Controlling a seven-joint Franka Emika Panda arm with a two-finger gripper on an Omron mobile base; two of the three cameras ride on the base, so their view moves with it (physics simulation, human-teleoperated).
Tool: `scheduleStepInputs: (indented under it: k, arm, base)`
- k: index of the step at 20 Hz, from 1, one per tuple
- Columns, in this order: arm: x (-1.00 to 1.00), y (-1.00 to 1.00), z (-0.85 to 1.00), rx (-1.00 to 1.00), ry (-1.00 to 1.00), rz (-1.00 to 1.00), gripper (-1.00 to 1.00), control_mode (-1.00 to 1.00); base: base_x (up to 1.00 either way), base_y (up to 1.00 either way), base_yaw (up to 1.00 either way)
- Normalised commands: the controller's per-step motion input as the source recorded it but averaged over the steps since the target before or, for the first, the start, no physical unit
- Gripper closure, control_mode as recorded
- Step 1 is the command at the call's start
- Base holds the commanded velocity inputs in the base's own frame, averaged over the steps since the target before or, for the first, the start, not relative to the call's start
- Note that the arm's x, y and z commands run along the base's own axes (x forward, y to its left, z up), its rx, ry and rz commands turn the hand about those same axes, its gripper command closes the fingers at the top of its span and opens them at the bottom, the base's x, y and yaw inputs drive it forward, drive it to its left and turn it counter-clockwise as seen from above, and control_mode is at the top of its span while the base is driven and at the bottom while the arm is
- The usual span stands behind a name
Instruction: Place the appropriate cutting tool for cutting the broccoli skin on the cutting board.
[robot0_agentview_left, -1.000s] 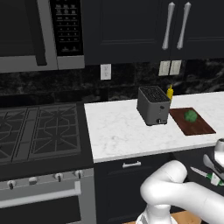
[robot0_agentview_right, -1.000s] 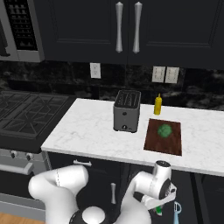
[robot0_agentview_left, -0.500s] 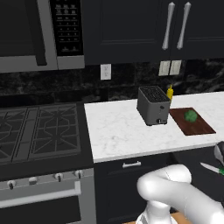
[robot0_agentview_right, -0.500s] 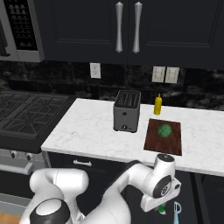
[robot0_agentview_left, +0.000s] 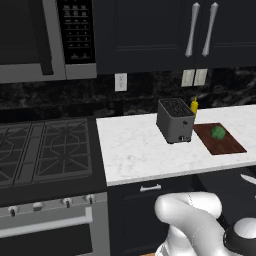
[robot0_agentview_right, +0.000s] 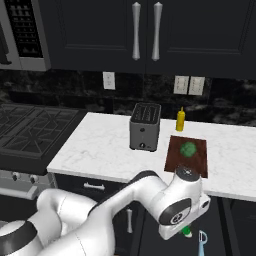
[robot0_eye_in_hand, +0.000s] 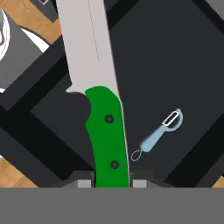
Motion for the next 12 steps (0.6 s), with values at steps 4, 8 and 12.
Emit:
scheduleStepInputs:
  k: [4,8,12]
  arm:
    - [0.27,-0.1,0.96,-0.04,-0.03,0.0,1.0,-1.0]
    - [0.7,-0.31,0.75,0.0,0.0,0.0,1.0,-1.0]
    - [0.7,-0.38,0.49,0.0,0.0,0.02,1.0,-1.0]
  base:
    - [0.0,0.0,0.0]
    - [0.0,0.0,0.0]
    - [0.0,0.0,0.0]
